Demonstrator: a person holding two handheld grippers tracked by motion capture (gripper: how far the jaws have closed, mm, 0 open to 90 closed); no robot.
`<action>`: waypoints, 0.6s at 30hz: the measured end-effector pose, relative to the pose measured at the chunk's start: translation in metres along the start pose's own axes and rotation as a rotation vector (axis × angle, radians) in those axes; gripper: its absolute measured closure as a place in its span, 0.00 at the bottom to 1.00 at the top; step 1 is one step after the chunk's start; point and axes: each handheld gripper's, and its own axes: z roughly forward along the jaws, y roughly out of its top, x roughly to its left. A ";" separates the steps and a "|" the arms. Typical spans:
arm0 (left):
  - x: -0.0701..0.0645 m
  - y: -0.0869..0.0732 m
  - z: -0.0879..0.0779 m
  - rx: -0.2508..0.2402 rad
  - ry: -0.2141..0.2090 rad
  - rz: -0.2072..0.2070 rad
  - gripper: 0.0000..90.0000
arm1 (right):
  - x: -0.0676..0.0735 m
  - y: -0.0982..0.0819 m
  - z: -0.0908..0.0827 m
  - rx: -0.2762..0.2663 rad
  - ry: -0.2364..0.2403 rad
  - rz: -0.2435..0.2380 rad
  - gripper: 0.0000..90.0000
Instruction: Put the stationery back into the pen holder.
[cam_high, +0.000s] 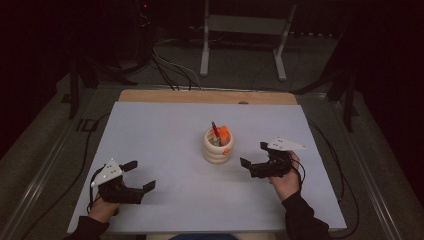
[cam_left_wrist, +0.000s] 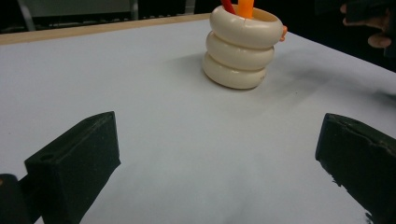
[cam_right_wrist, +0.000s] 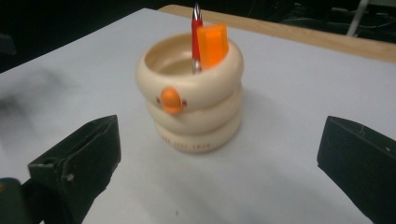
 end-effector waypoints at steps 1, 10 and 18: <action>0.000 0.000 0.000 0.002 0.000 0.004 0.00 | -0.004 -0.008 -0.003 0.004 -0.001 0.006 0.00; -0.002 0.000 0.001 0.009 -0.013 0.011 0.00 | -0.017 -0.031 -0.010 0.041 0.016 0.044 0.00; -0.001 0.000 -0.001 0.005 -0.022 0.013 0.00 | -0.024 -0.049 -0.025 0.068 0.013 0.039 0.00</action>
